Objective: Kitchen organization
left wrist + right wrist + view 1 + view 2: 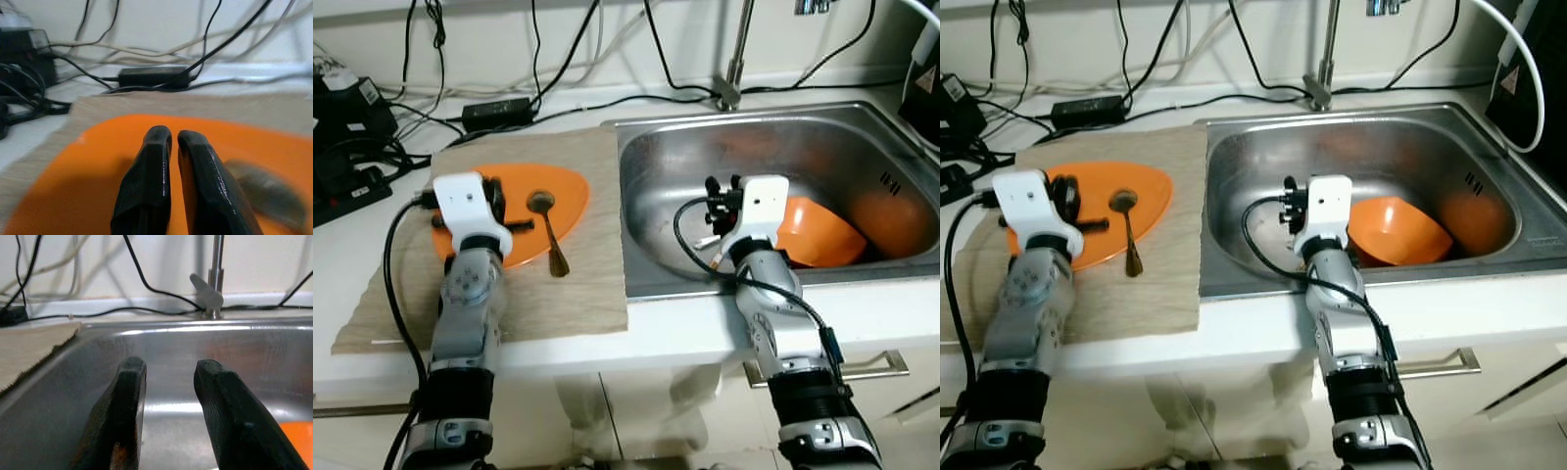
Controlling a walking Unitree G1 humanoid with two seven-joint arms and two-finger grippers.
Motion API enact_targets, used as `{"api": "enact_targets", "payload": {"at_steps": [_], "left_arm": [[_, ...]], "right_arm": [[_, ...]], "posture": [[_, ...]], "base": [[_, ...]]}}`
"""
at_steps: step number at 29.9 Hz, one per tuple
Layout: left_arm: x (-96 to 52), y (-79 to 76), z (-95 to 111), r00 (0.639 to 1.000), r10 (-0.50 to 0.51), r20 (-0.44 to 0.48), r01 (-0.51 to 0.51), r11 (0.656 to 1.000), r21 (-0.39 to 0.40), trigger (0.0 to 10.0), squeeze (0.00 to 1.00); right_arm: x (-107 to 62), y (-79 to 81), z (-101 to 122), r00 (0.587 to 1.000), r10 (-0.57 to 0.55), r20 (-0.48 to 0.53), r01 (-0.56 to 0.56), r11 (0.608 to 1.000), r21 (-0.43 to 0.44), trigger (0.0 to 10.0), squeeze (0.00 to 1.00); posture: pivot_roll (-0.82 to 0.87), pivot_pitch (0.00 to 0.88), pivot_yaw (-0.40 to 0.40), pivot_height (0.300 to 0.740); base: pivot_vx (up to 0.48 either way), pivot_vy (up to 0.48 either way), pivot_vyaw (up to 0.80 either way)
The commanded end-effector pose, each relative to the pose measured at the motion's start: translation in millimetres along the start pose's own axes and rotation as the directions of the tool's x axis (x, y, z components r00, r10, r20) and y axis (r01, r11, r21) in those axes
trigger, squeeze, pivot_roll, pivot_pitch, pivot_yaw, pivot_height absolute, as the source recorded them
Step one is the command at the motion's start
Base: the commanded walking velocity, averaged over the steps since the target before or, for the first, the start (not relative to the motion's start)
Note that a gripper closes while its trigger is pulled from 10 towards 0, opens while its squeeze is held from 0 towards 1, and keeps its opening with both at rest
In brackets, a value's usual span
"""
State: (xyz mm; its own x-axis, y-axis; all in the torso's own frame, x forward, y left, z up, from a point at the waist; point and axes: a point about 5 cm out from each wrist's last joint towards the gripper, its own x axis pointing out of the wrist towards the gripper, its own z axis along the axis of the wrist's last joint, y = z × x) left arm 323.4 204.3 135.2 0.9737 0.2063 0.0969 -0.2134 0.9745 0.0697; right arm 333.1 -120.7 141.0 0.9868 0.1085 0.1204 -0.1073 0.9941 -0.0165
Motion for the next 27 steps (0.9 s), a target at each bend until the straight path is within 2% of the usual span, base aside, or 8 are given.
{"api": "enact_targets", "payload": {"at_steps": [1, 5, 9, 17, 20, 21, 22, 27], "left_arm": [[2.8, -0.7, 6, 0.999, 0.009, 0.049, -0.012, 0.999, 0.051, 10.0, 0.0], [6.0, -3.4, 8, 0.998, -0.022, 0.064, 0.015, 0.994, 0.106, 10.0, 0.0], [14.2, -10.5, 14, 0.996, -0.078, 0.036, 0.076, 0.996, 0.049, 10.0, 0.0], [20.7, -19.0, 40, 0.982, -0.172, 0.082, 0.171, 0.985, 0.028, 10.0, 0.0], [19.7, -17.6, 39, 0.979, -0.201, 0.017, 0.201, 0.98, 0.003, 10.0, 0.0], [18.6, -16.7, 36, 0.974, -0.222, -0.052, 0.22, 0.975, -0.04, 10.0, 0.0], [18.6, -16.7, 36, 0.974, -0.222, -0.052, 0.22, 0.975, -0.04, 10.0, 0.0], [14.0, -16.8, 36, 0.926, -0.322, -0.195, 0.309, 0.946, -0.096, 10.0, 0.0]], "right_arm": [[3.7, 0.0, 3, 1.0, -0.004, 0.026, 0.004, 1.0, 0.002, 10.0, 0.0], [6.0, 1.5, 4, 1.0, -0.002, 0.03, 0.002, 1.0, 0.0, 10.0, 0.0], [6.9, 6.9, 4, 0.999, 0.012, 0.047, -0.012, 1.0, -0.002, 10.0, 0.0], [4.5, 8.8, 1, 0.999, 0.019, 0.049, -0.019, 1.0, -0.005, 10.0, 0.0], [3.3, 8.5, -1, 0.999, 0.019, 0.048, -0.019, 1.0, -0.007, 10.0, 0.0], [2.8, 8.2, -1, 0.999, 0.018, 0.047, -0.017, 1.0, -0.007, 10.0, 0.0], [2.8, 8.2, -1, 0.999, 0.018, 0.047, -0.017, 1.0, -0.007, 10.0, 0.0], [2.3, 10.1, -3, 0.999, 0.02, 0.041, -0.02, 1.0, -0.007, 10.0, 0.0]], "posture": [[-0.1, 0.0, 0.1, 0.74], [-0.1, 0.0, 0.1, 0.74], [-0.1, 0.0, 0.101, 0.74], [-0.1, 0.0, 0.106, 0.74], [-0.09, 0.0, 0.112, 0.74], [-0.09, 0.0, 0.116, 0.74], [-0.09, 0.0, 0.116, 0.74], [-0.08, 0.0, 0.121, 0.74]], "base": [[0.0, 0.0, 0.0], [0.0, 0.0, 0.0], [0.0, 0.0, 0.0], [0.0, 0.0, 0.0], [0.0, 0.0, 0.0], [0.0, 0.0, 0.0], [0.0, 0.0, 0.0], [0.0, 0.0, 0.0]]}}
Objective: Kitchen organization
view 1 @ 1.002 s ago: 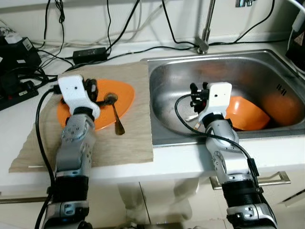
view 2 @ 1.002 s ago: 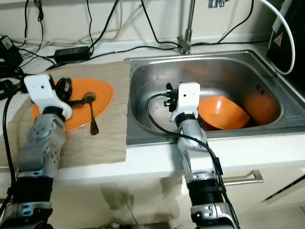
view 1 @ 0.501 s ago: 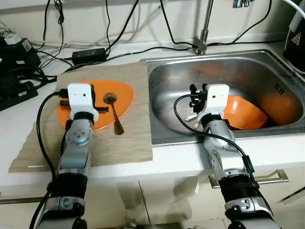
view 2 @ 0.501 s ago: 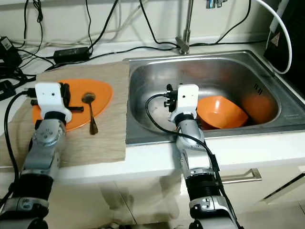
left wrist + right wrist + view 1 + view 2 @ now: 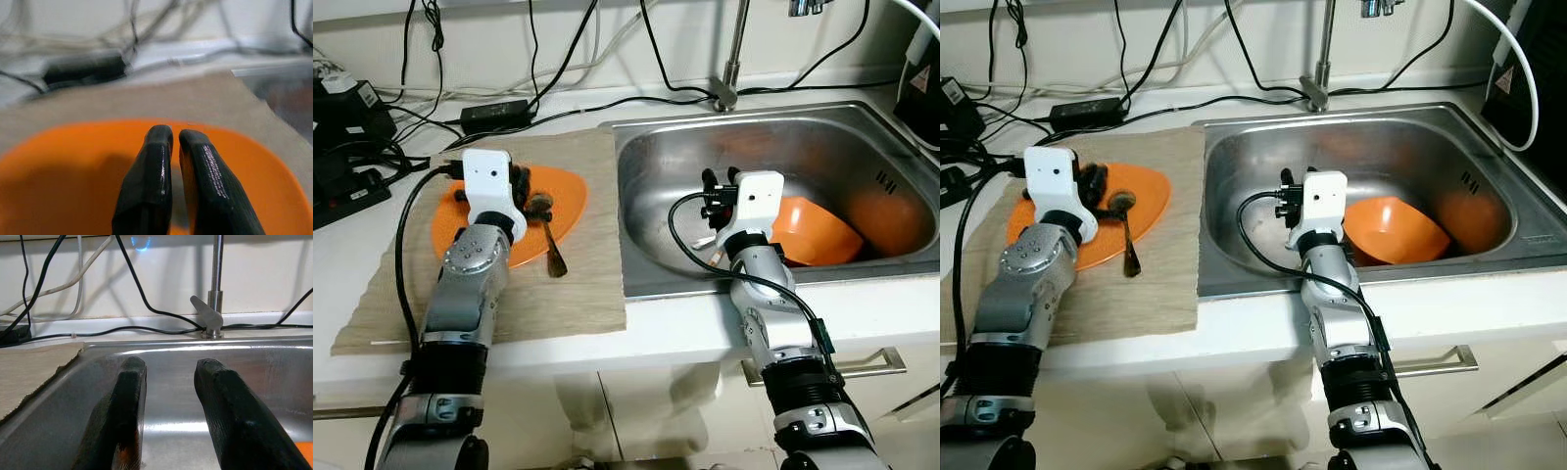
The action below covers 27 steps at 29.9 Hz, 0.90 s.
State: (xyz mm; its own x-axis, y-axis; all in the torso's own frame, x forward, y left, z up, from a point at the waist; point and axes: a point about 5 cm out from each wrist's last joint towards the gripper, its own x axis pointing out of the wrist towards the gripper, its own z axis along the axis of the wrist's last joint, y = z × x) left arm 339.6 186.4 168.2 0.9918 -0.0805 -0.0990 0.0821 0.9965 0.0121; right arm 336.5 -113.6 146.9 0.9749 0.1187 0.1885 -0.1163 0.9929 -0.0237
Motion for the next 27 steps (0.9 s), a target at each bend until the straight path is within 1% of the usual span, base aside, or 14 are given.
{"api": "enact_targets", "payload": {"at_steps": [1, 2, 3, 8, 10, 11, 12, 16, 17, 20, 22, 23, 24, 27], "left_arm": [[-3.7, 0.5, 2, 0.997, -0.05, -0.064, 0.049, 0.999, -0.01, 10.0, 0.0], [-5.0, 0.8, 2, 0.995, -0.062, -0.084, 0.061, 0.998, -0.009, 10.0, 0.0], [-6.2, 1.1, 2, 0.991, -0.083, -0.105, 0.082, 0.997, -0.008, 10.0, 1.0], [-11.2, -0.3, 5, 0.976, -0.143, -0.164, 0.142, 0.99, -0.015, 10.0, 1.0], [-15.3, -0.9, 10, 0.963, -0.184, -0.195, 0.186, 0.983, -0.01, 10.0, 1.0], [-15.3, -0.9, 10, 0.963, -0.184, -0.195, 0.186, 0.983, -0.01, 10.0, 1.0], [-18.6, -0.2, 15, 0.956, -0.2, -0.215, 0.203, 0.979, -0.01, 10.0, 1.0], [-25.8, 0.1, 20, 0.941, -0.221, -0.257, 0.226, 0.974, -0.008, 10.0, 1.0], [-25.8, 0.1, 20, 0.941, -0.221, -0.257, 0.226, 0.974, -0.008, 10.0, 1.0], [-31.8, 0.3, 25, 0.937, -0.234, -0.261, 0.237, 0.971, -0.022, 10.0, 1.0], [-33.3, 0.5, 25, 0.937, -0.235, -0.26, 0.239, 0.971, -0.016, 10.0, 1.0], [-38.2, -1.4, 25, 0.934, -0.244, -0.26, 0.247, 0.969, -0.022, 10.0, 0.0], [-38.2, -1.4, 25, 0.934, -0.244, -0.26, 0.247, 0.969, -0.022, 10.0, 0.0], [-45.6, -8.3, 22, 0.93, -0.258, -0.26, 0.255, 0.966, -0.046, 10.0, 0.0]], "right_arm": [[-3.2, 4.3, -9, 0.999, 0.012, -0.031, -0.012, 1.0, 0.0, 10.0, 0.0], [-3.4, 5.2, -10, 0.999, 0.014, -0.033, -0.014, 1.0, 0.001, 10.0, 0.0], [-3.5, 5.8, -10, 0.999, 0.016, -0.034, -0.016, 1.0, 0.0, 10.0, 0.0], [-3.4, 6.7, -11, 0.999, 0.018, -0.039, -0.018, 1.0, 0.0, 10.0, 0.0], [-3.4, 7.1, -12, 0.999, 0.022, -0.044, -0.022, 1.0, -0.001, 10.0, 0.0], [-3.4, 7.1, -12, 0.999, 0.022, -0.044, -0.022, 1.0, -0.001, 10.0, 0.0], [-3.5, 7.4, -13, 0.999, 0.025, -0.046, -0.025, 1.0, -0.002, 10.0, 0.0], [-2.9, 7.6, -13, 0.998, 0.029, -0.049, -0.029, 1.0, -0.005, 10.0, 0.0], [-2.9, 7.6, -13, 0.998, 0.029, -0.049, -0.029, 1.0, -0.005, 10.0, 0.0], [-3.0, 7.3, -14, 0.998, 0.03, -0.053, -0.03, 1.0, -0.005, 10.0, 0.0], [-3.1, 7.4, -15, 0.998, 0.031, -0.055, -0.031, 1.0, -0.005, 10.0, 0.0], [-3.0, 8.9, -15, 0.998, 0.036, -0.058, -0.036, 0.999, -0.001, 10.0, 0.0], [-3.0, 8.9, -15, 0.998, 0.036, -0.058, -0.036, 0.999, -0.001, 10.0, 0.0], [-2.0, 11.2, -15, 0.997, 0.048, -0.059, -0.048, 0.999, 0.003, 10.0, 0.0]], "posture": [[-0.08, 0.0, 0.121, 0.74], [-0.08, 0.0, 0.122, 0.74], [-0.07, 0.0, 0.121, 0.74], [-0.07, 0.0, 0.119, 0.74], [-0.06, 0.0, 0.115, 0.74], [-0.06, 0.0, 0.115, 0.74], [-0.06, 0.0, 0.114, 0.74], [-0.06, 0.0, 0.113, 0.74], [-0.06, 0.0, 0.113, 0.74], [-0.04, 0.0, 0.107, 0.74], [-0.04, 0.0, 0.107, 0.74], [-0.03, 0.0, 0.095, 0.74], [-0.03, 0.0, 0.095, 0.74], [-0.02, 0.0, 0.082, 0.74]], "base": [[0.0, 0.0, 0.0], [0.0, 0.0, 0.0], [0.0, 0.0, 0.0], [0.0, 0.0, 0.0], [0.0, 0.0, 0.0], [0.0, 0.0, 0.0], [0.0, 0.0, 0.0], [0.0, 0.0, 0.0], [0.0, 0.0, 0.0], [0.0, 0.0, 0.0], [0.0, 0.0, 0.0], [0.0, 0.0, 0.0], [0.0, 0.0, 0.0], [0.0, 0.0, 0.0]]}}
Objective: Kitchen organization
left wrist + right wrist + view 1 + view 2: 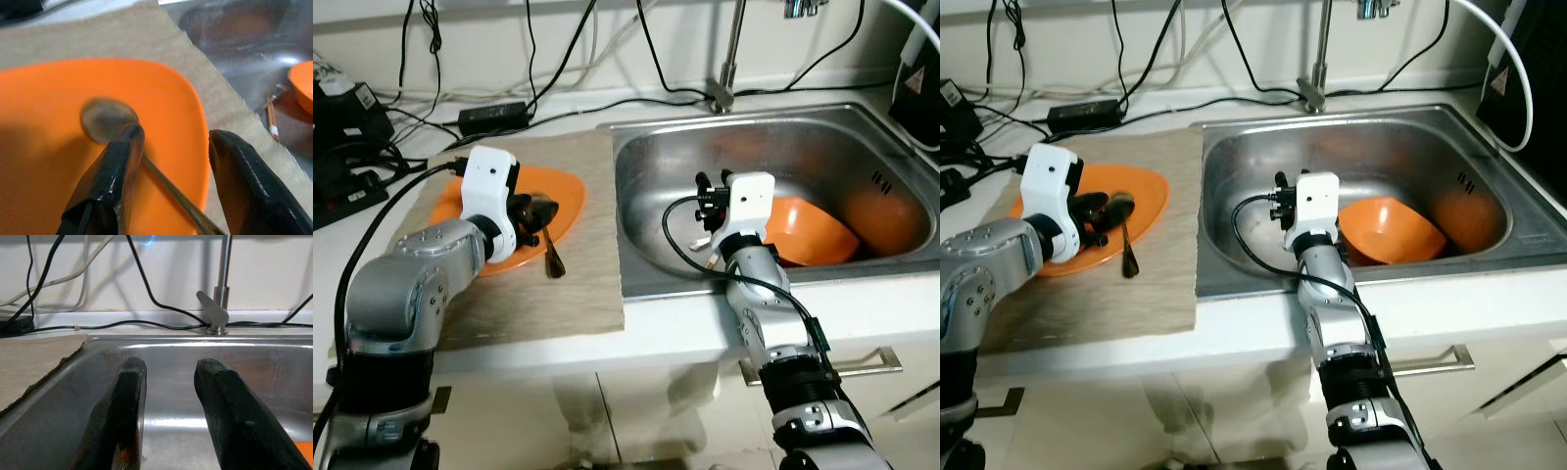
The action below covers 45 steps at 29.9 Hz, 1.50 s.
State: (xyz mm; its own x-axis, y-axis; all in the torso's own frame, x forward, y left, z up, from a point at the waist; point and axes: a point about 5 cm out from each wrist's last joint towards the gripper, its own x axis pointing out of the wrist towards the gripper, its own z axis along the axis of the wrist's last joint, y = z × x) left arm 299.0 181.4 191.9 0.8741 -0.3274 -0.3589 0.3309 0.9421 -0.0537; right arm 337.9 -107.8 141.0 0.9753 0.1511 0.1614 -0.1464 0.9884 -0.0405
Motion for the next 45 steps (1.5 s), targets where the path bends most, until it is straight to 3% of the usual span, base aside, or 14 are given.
{"api": "enact_targets", "payload": {"at_steps": [1, 8, 18, 22, 29, 34, 35, 45], "left_arm": [[-4.8, -4.7, -1, 1.0, 0.001, 0.002, -0.001, 1.0, -0.011, 10.0, 0.0], [-10.8, -11.3, -7, 1.0, 0.009, -0.029, -0.012, 0.997, -0.08, 10.0, 0.0], [-5.6, -9.3, -18, 0.995, 0.016, -0.097, -0.033, 0.984, -0.176, 10.0, 0.0], [-1.3, -16.4, -17, 0.994, -0.022, -0.112, -0.002, 0.978, -0.207, 10.0, 0.0], [1.9, -18.0, -14, 0.993, -0.03, -0.114, 0.005, 0.978, -0.208, 10.0, 0.0], [4.1, -19.0, -13, 0.992, -0.029, -0.127, 0.008, 0.986, -0.165, 10.0, 0.0], [4.5, -18.3, -14, 0.991, -0.025, -0.13, 0.005, 0.988, -0.155, 0.0, 0.0], [6.2, -15.1, -25, 0.986, -0.029, -0.164, 0.005, 0.989, -0.147, 0.0, 0.0]], "right_arm": [[-1.9, 6.3, -8, 0.999, 0.022, -0.032, -0.021, 1.0, 0.013, 10.0, 0.0], [2.5, 7.9, -7, 0.998, 0.048, -0.036, -0.048, 0.999, 0.006, 10.0, 0.0], [5.5, 12.8, -5, 0.998, 0.063, -0.03, -0.063, 0.998, 0.01, 10.0, 0.0], [4.0, 12.0, -6, 0.998, 0.053, -0.025, -0.053, 0.999, 0.014, 10.0, 0.0], [2.8, 10.6, -7, 0.999, 0.039, -0.026, -0.039, 0.999, 0.015, 10.0, 0.0], [2.7, 10.6, -7, 0.999, 0.032, -0.027, -0.032, 0.999, 0.018, 10.0, 0.0], [2.7, 10.6, -7, 0.999, 0.032, -0.027, -0.031, 0.999, 0.018, 10.0, 0.0], [2.7, 10.4, -7, 0.999, 0.027, -0.03, -0.027, 0.999, 0.019, 10.0, 0.0]], "posture": [[-0.02, 0.0, 0.077, 0.74], [0.0, 0.0, 0.05, 0.74], [0.0, 0.0, 0.056, 0.74], [-0.02, 0.0, 0.075, 0.74], [-0.02, 0.0, 0.087, 0.74], [-0.03, 0.0, 0.093, 0.74], [-0.03, 0.0, 0.095, 0.74], [-0.02, 0.0, 0.095, 0.74]], "base": [[0.0, 0.0, 0.0], [0.0, 0.0, 0.0], [0.0, 0.0, 0.0], [0.0, 0.0, 0.0], [0.0, 0.0, 0.0], [0.0, 0.0, 0.0], [0.0, 0.0, 0.0], [0.0, 0.0, 0.0]]}}
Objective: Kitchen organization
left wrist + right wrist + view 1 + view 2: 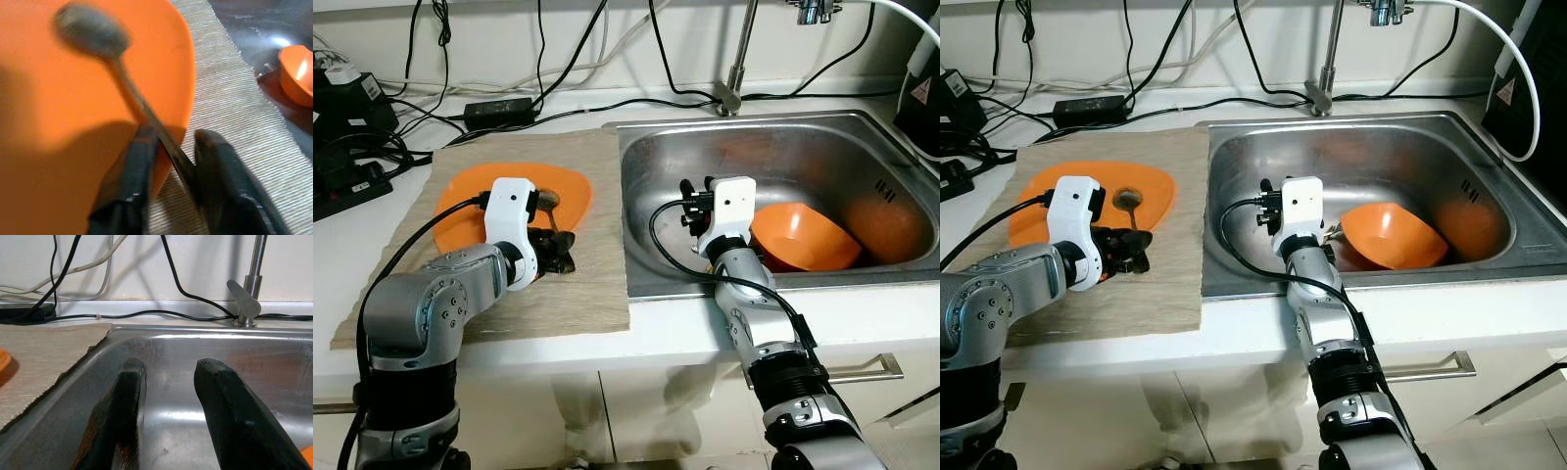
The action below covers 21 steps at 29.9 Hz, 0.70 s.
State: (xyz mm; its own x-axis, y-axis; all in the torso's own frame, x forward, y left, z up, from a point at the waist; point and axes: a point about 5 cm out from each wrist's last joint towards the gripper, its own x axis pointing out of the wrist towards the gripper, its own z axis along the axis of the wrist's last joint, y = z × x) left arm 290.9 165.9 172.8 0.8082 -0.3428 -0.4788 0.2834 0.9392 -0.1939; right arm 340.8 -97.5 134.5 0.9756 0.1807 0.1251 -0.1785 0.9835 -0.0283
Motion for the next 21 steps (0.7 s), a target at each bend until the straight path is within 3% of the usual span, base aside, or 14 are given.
{"api": "enact_targets", "payload": {"at_steps": [1, 12, 21], "left_arm": [[2.1, 2.2, -5, 1.0, 0.005, -0.029, -0.005, 1.0, 0.0, 0.0, 0.0], [1.9, 12.1, 8, 0.997, 0.049, 0.067, -0.05, 0.999, 0.008, 0.0, 0.0], [-2.1, 21.8, 31, 0.975, 0.083, 0.204, -0.083, 0.996, -0.009, 0.0, 0.0]], "right_arm": [[-0.7, 0.3, 0, 1.0, -0.004, 0.006, 0.003, 1.0, 0.001, 10.0, 0.0], [-1.1, -0.4, -1, 1.0, -0.006, 0.003, 0.006, 1.0, -0.001, 10.0, 0.0], [-1.0, -0.1, 0, 1.0, -0.005, 0.004, 0.005, 1.0, 0.003, 10.0, 0.0]], "posture": [[-0.02, 0.0, 0.094, 0.74], [-0.02, 0.0, 0.092, 0.74], [-0.02, 0.0, 0.09, 0.74]], "base": [[0.0, 0.0, 0.0], [0.0, 0.0, 0.0], [0.0, 0.0, 0.0]]}}
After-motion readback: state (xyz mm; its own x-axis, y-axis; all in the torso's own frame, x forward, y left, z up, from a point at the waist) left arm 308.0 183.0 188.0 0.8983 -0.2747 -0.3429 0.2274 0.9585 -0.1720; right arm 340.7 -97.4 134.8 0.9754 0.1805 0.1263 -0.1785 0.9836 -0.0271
